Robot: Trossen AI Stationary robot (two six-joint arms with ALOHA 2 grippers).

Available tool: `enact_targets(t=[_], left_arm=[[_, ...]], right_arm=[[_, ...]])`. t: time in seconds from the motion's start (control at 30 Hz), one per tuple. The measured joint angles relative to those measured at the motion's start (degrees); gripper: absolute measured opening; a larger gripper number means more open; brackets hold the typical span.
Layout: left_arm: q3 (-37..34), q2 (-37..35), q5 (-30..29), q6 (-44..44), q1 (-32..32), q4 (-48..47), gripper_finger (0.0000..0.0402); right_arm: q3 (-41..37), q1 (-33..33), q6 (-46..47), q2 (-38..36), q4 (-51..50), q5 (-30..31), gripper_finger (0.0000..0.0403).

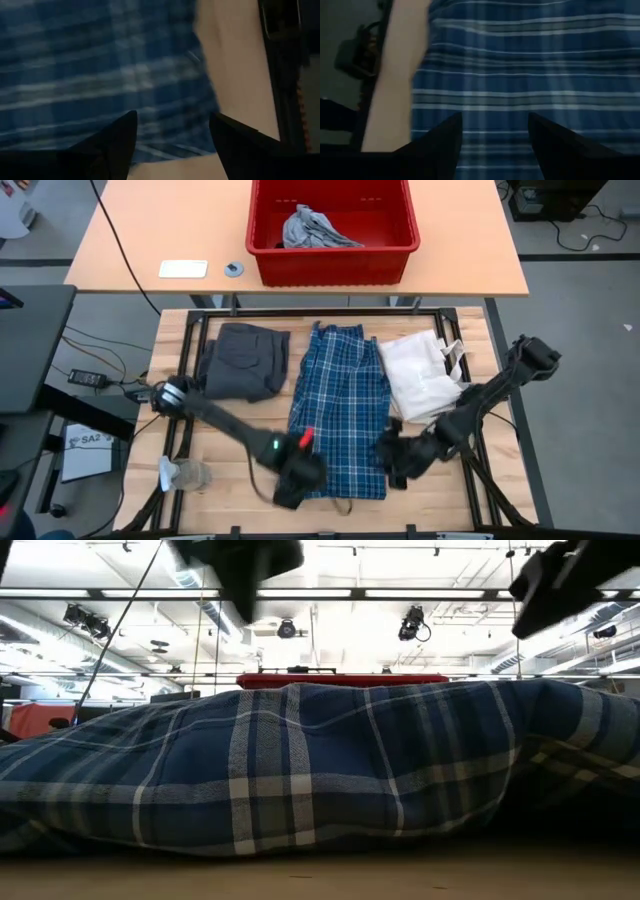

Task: Fold Laundry from Bin
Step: Fold the plaid pants

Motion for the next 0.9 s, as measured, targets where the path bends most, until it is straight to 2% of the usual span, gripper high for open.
enact_targets(t=[0.13,0.27,0.5,0.63,0.77,0.9], left_arm=[[0.00,3.39,-0.17,-4.64,-4.62,-1.07,0.0254],[0.00,5.74,-1.04,-8.54,-7.43,0.41,0.0254],[0.00,9.36,-3.94,-12.33,-11.15,5.02,0.0254],[0.00,11.41,-10.16,-16.20,-13.00,5.66,0.0254],[0.00,13.76,-18.65,-19.50,-14.03,3.13,0.0254],[0.15,15.68,-20.12,-19.51,-13.65,2.32,0.0241]], right_arm=[[2.81,3.34,-1.13,6.36,1.42,-0.35,0.0231],[9.90,5.33,-2.40,13.48,-0.83,-0.25,0.0238],[25.50,7.72,2.19,25.20,-12.79,5.03,0.0266],[34.77,9.61,8.96,29.94,-24.93,9.50,0.0272],[40.58,11.25,11.80,33.64,-32.28,10.73,0.0271],[42.18,12.83,16.15,36.32,-35.59,10.43,0.0266]])
